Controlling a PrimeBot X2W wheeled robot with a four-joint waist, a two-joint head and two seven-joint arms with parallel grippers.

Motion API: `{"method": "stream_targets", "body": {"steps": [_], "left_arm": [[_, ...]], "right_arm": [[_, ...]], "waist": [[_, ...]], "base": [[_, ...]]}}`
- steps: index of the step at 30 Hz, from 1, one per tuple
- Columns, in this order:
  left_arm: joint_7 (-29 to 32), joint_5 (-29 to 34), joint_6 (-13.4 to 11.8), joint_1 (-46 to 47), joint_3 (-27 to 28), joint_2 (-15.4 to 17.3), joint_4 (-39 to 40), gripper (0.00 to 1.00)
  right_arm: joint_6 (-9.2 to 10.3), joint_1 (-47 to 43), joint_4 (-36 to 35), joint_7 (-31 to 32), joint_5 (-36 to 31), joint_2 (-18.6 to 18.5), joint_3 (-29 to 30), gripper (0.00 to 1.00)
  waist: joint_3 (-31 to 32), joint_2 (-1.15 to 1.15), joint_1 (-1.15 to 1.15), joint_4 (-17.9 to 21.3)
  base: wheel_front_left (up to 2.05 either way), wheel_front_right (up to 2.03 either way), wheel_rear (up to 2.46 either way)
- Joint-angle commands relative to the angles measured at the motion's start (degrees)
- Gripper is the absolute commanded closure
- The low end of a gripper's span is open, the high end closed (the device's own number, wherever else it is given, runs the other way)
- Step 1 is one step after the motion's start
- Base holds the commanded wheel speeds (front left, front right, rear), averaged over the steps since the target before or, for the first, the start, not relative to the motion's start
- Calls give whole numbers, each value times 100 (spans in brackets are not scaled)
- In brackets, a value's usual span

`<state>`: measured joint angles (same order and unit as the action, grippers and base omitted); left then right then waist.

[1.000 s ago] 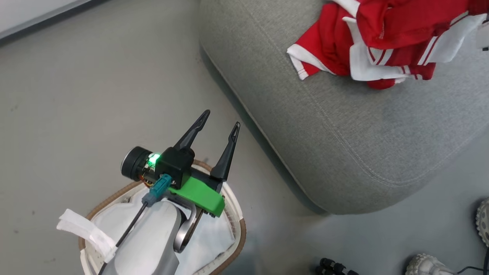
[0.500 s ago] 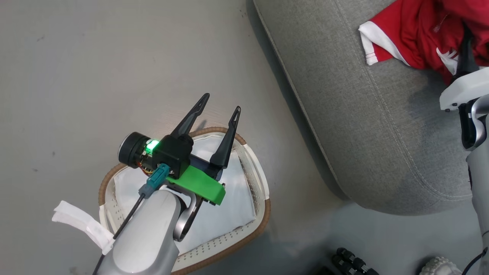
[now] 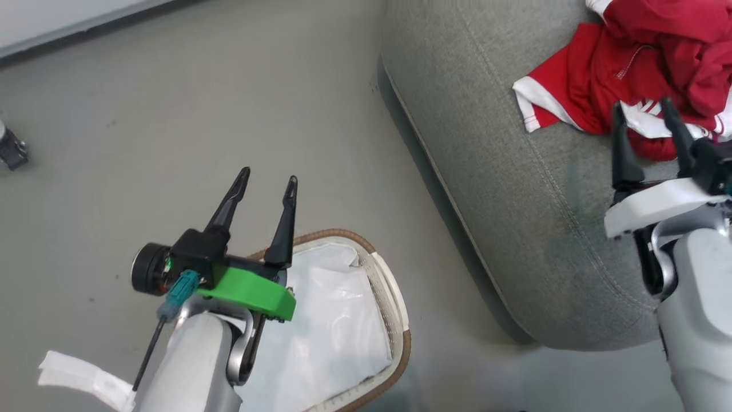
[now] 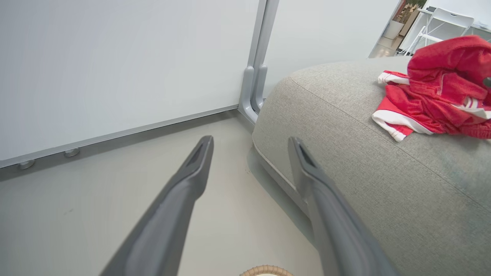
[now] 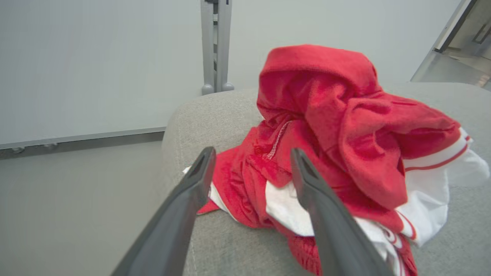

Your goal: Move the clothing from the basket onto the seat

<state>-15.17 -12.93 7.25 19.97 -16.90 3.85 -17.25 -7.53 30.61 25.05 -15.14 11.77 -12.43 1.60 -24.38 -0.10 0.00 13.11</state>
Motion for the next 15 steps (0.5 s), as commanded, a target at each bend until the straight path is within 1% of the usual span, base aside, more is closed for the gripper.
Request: {"method": "stream_targets", "body": {"steps": [1, 4, 10, 15], "left_arm": [[4, 63, -29, -199, 162, -24, 20, 0], [5, 175, -82, -484, 472, -51, -10, 0], [5, 243, -269, -910, 1029, -83, -70, 0], [5, 176, -333, -1219, 1319, -92, -87, 0]], "right_arm": [[8, -167, -108, 1, 71, -15, -107, 0], [8, -381, -267, 1, 188, 71, -426, 0], [8, -731, -352, 1, 195, 270, -778, 0], [8, -1087, -333, 1, 246, 525, -1028, 0]], "waist": [[618, 10, 0, -61], [898, 10, 0, -206], [1342, 10, 0, -604], [1605, 10, 0, -904]], "base": [[0, 0, 0], [0, 0, 0], [0, 0, 0], [0, 0, 0]]}}
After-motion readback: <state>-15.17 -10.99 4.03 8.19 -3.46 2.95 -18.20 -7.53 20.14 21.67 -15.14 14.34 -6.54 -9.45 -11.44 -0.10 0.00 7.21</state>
